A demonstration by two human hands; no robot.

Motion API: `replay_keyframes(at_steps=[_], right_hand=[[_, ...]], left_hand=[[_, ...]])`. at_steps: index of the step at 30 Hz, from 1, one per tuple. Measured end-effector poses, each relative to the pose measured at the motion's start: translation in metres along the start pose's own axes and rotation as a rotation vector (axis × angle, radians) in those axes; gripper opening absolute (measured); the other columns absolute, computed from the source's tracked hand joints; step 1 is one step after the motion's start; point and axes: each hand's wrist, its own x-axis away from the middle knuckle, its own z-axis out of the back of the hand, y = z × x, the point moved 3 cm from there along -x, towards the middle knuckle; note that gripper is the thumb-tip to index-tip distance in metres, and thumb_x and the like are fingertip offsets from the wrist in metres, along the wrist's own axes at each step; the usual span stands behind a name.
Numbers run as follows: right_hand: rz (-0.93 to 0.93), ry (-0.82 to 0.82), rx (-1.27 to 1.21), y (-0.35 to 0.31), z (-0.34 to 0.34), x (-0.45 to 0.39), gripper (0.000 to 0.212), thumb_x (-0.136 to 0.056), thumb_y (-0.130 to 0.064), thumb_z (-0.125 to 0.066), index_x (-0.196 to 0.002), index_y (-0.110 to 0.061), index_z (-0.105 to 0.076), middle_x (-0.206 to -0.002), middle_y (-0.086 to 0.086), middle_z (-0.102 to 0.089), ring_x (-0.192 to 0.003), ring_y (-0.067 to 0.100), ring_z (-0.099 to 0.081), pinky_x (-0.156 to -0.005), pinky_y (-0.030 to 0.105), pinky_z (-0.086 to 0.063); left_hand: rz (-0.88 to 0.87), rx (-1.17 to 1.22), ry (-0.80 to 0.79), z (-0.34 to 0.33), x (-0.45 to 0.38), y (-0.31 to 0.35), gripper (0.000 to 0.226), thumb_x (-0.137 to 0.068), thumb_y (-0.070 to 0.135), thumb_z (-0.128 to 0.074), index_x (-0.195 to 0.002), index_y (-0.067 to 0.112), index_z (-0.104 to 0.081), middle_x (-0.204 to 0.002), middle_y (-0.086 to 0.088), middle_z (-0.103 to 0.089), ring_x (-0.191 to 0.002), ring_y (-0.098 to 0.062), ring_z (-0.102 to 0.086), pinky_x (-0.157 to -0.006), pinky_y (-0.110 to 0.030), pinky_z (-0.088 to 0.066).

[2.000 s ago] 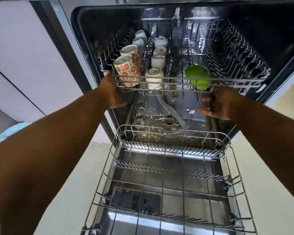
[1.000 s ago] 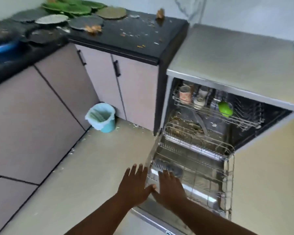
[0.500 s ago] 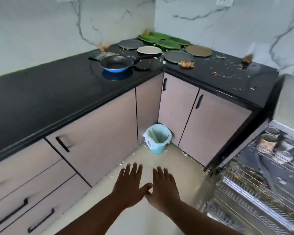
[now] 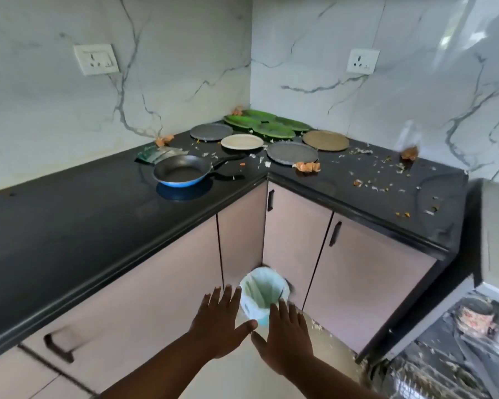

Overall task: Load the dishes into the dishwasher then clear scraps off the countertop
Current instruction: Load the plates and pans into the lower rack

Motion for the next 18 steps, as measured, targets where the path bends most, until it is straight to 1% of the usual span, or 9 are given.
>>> replay_keyframes(at_steps=[2,3,5,6,8,10,13,16,18], right_hand=[[0.01,-0.02,-0.026,0.011,0.021,-0.031,0.083,-0.069,-0.068,-0.032,-0.115,-0.007,-0.065,-0.12,0.016,-0.066,-0.108,0.038,-0.064,-0.086,0.047,-0.054],[0.025,-0.01,-0.032,0.016,0.037,-0.047,0.083,-0.071,-0.067,-0.031,-0.116,-0.007,-0.066,-0.122,0.016,-0.065,-0.11,0.038,-0.064,-0.087,0.048,-0.053],[0.084,0.043,-0.032,0.024,0.075,-0.079,0.095,-0.077,-0.071,-0.012,-0.143,-0.009,-0.041,-0.152,0.017,-0.036,-0.139,0.04,-0.034,-0.112,0.05,-0.029],[0.099,0.035,-0.042,0.03,0.089,-0.093,0.105,-0.072,-0.077,0.002,-0.151,-0.013,-0.022,-0.16,0.012,-0.016,-0.147,0.035,-0.013,-0.118,0.047,-0.012],[0.075,0.05,-0.054,0.043,0.113,-0.121,0.119,-0.055,-0.08,0.018,-0.154,-0.018,-0.006,-0.163,0.006,0.002,-0.149,0.03,0.005,-0.119,0.044,0.002],[0.042,0.089,-0.048,0.056,0.13,-0.149,0.105,-0.07,-0.078,0.01,-0.154,-0.018,-0.004,-0.162,0.006,0.004,-0.149,0.029,0.008,-0.118,0.044,0.003],[-0.014,0.098,-0.053,0.073,0.144,-0.181,0.086,-0.09,-0.071,-0.02,-0.155,-0.016,-0.004,-0.162,0.008,0.004,-0.149,0.03,0.007,-0.119,0.044,0.001],[-0.056,0.127,-0.086,0.086,0.162,-0.207,0.108,-0.068,-0.082,0.006,-0.154,-0.018,-0.006,-0.163,0.006,0.001,-0.149,0.028,0.004,-0.119,0.043,-0.002],[-0.095,0.158,-0.113,0.095,0.178,-0.227,0.12,-0.053,-0.083,0.012,-0.154,-0.019,-0.009,-0.163,0.004,-0.002,-0.149,0.026,0.003,-0.119,0.041,-0.003]], left_hand=[[0.025,-0.002,0.02,0.024,-0.034,0.003,0.119,-0.053,0.083,0.019,-0.154,0.02,0.008,-0.161,-0.007,0.009,-0.148,-0.029,0.008,-0.117,-0.042,0.006],[0.042,0.0,0.037,0.036,-0.05,0.006,0.117,-0.054,0.082,0.016,-0.154,0.021,0.008,-0.161,-0.006,0.009,-0.148,-0.029,0.008,-0.117,-0.041,0.007],[0.062,0.004,0.072,0.062,-0.085,0.018,0.115,-0.055,0.082,0.014,-0.154,0.022,0.008,-0.161,-0.004,0.011,-0.148,-0.028,0.01,-0.114,-0.039,0.011],[0.06,0.003,0.079,0.072,-0.099,0.023,0.115,-0.055,0.082,0.014,-0.154,0.023,0.008,-0.161,-0.004,0.012,-0.148,-0.028,0.011,-0.112,-0.038,0.012],[0.06,0.016,0.092,0.091,-0.127,0.034,0.115,-0.055,0.082,0.013,-0.154,0.022,0.008,-0.161,-0.004,0.012,-0.148,-0.028,0.011,-0.113,-0.039,0.012],[0.064,0.049,0.088,0.104,-0.151,0.042,0.114,-0.057,0.082,0.011,-0.154,0.022,0.007,-0.161,-0.005,0.012,-0.148,-0.029,0.011,-0.117,-0.042,0.008],[0.062,0.084,0.091,0.12,-0.18,0.045,0.12,-0.053,0.085,0.013,-0.154,0.02,0.006,-0.161,-0.006,0.01,-0.148,-0.028,0.009,-0.118,-0.043,0.005],[0.084,0.13,0.084,0.136,-0.214,0.038,0.13,-0.043,0.088,0.02,-0.154,0.021,0.006,-0.162,-0.006,0.009,-0.148,-0.028,0.008,-0.118,-0.043,0.004],[0.101,0.21,0.095,0.15,-0.239,0.034,0.125,-0.047,0.086,0.015,-0.154,0.021,0.006,-0.162,-0.005,0.009,-0.148,-0.026,0.009,-0.118,-0.043,0.004]])
